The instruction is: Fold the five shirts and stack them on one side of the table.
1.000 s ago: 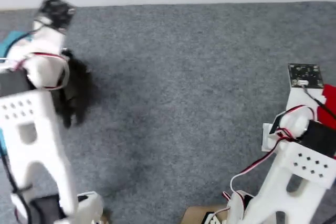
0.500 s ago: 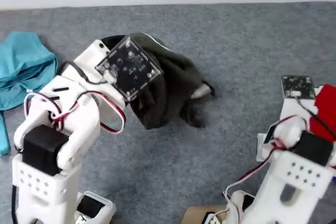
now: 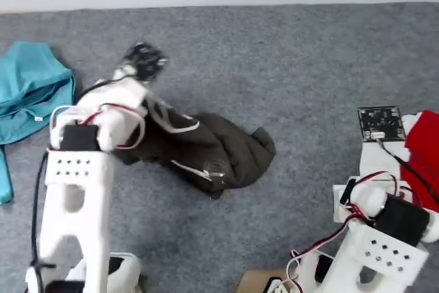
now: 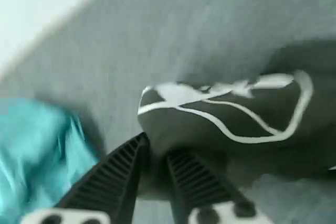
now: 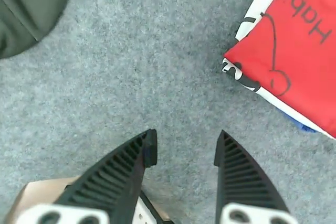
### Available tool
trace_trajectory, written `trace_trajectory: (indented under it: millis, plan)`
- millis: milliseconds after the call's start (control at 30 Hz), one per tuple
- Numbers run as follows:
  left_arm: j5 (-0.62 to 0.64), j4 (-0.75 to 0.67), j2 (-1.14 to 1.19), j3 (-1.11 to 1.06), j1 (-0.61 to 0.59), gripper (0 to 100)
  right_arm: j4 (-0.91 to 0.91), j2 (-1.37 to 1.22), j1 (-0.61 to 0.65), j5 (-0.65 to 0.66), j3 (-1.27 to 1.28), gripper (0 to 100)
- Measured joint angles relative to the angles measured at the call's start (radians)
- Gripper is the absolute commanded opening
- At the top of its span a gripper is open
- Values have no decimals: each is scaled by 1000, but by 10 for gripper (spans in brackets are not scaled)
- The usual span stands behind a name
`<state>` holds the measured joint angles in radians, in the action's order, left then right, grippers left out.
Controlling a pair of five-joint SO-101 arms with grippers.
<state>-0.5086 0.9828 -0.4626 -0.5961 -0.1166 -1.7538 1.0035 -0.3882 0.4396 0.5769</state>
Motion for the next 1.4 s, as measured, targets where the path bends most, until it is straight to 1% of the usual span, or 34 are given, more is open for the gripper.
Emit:
trace_trajectory:
  millis: [100,267,367,467,700,933,1000,1133,1200,1267,1400]
  plan:
    - [0,-35,66,-46,-115,163,0,0,55,9,0,190]
    - [0,-51,137,-49,-269,194,0,-32,241,5,0,191]
    - [0,-51,143,-49,-328,207,0,-152,353,-23,0,192]
    - [0,-48,143,-37,-356,208,0,-264,428,-35,-20,192]
    - [0,44,143,95,-385,206,0,-551,548,-38,-233,193]
    - [0,78,143,124,-480,206,8,-848,560,-46,-446,194]
    - [0,89,143,124,-511,206,15,-933,560,-83,-512,194]
    - [0,127,143,124,-542,206,26,-1102,563,-213,-649,195]
    - [0,146,143,124,-555,206,26,-1192,566,-258,-712,195]
    - [0,157,143,124,-563,206,28,-1277,568,-281,-775,195]
    - [0,163,143,124,-565,206,29,-1413,601,-287,-895,195]
